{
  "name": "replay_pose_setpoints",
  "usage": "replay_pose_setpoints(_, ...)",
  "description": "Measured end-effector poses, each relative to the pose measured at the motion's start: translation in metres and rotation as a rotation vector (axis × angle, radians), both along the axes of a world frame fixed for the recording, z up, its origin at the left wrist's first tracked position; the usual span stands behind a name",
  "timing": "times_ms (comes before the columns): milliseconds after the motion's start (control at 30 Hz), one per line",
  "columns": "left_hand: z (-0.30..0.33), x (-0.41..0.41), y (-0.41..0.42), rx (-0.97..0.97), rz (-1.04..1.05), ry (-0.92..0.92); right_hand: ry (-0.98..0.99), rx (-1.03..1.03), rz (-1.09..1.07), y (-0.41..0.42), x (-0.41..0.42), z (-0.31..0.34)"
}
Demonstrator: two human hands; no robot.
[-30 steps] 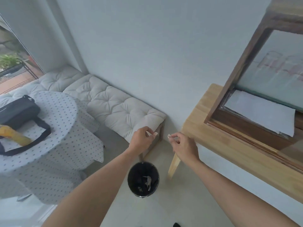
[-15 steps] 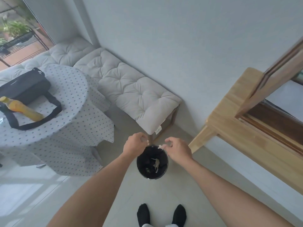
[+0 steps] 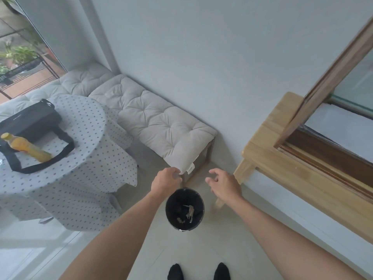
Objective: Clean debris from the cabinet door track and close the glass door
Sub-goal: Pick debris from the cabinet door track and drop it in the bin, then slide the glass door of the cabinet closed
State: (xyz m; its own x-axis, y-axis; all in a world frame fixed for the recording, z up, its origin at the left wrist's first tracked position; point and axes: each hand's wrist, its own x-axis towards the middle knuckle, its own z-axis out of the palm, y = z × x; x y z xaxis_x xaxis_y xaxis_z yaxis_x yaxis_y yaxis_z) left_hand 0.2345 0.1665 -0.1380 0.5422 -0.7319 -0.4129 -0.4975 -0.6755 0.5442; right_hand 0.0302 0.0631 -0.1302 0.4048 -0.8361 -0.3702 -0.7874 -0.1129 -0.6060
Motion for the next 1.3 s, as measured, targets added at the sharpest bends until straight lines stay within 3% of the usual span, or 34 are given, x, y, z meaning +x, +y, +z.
replay_pose_setpoints(600,0.144,-0.092,-0.113,-0.416,-0.326,-0.014,-0.131,-0.297,-0.401,-0.032,-0.126,0.142)
replay_pose_setpoints(867,0.159,-0.146,-0.144,-0.478,-0.479,0.0,-0.159,-0.369,-0.578,-0.025,-0.222,0.151)
replay_pose_setpoints(1033,0.164,-0.172,-0.149,-0.46,-0.586,-0.098,-0.189,-0.397,-0.668,-0.023,-0.277,0.141)
replay_pose_setpoints(1167,0.164,-0.186,-0.152,-0.484,-0.635,-0.162,-0.098,-0.49,-0.68,-0.018,-0.316,0.139)
replay_pose_setpoints(1300,0.16,-0.196,-0.155,-0.473,-0.625,-0.162,0.071,-0.732,-0.608,-0.012,-0.349,0.144)
